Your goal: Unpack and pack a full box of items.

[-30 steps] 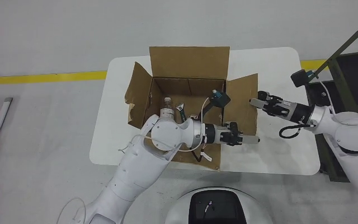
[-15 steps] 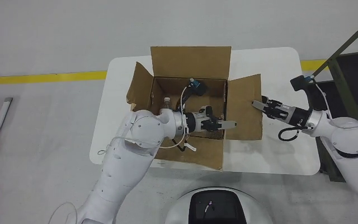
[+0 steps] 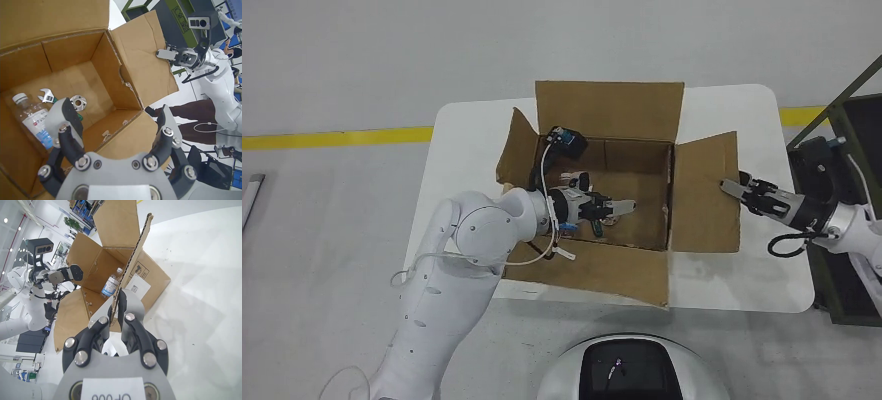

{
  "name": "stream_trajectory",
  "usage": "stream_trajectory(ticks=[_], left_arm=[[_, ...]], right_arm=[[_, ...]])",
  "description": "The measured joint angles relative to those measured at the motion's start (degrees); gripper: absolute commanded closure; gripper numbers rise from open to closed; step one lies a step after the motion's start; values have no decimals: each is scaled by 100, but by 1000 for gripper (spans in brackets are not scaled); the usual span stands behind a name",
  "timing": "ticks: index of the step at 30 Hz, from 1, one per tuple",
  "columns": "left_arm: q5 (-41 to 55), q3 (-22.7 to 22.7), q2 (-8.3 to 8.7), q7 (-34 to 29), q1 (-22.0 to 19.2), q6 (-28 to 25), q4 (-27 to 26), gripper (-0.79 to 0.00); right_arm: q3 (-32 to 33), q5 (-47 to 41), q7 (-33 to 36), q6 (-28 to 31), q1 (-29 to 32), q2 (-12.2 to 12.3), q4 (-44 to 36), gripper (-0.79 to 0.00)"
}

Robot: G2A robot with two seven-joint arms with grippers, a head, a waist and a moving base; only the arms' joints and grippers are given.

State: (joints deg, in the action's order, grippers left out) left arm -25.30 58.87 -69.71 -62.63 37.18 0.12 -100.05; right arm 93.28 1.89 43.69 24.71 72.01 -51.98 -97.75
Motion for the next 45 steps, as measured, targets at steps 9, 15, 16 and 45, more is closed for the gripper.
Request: stream_trajectory(ticks=[9,15,16,45], left_arm=[[0,0,0,0,0,0,0,-785],[-770,-279,10,-76,-115,-153,87,-785],[-1047,-392,5,-154,-200,-186,149,-785],[-2899,-1539,-258,-514,-1027,-113,1531,-785]], right_arm=[[370,1071,-963,470,307,6,-515,-339],[806,2083,-1862,576,679,-8,-1134,0],[860,2179,-1972,574,738,-12,-1224,0],[-448,3364,-1639,329,310,-97,-1182,0]])
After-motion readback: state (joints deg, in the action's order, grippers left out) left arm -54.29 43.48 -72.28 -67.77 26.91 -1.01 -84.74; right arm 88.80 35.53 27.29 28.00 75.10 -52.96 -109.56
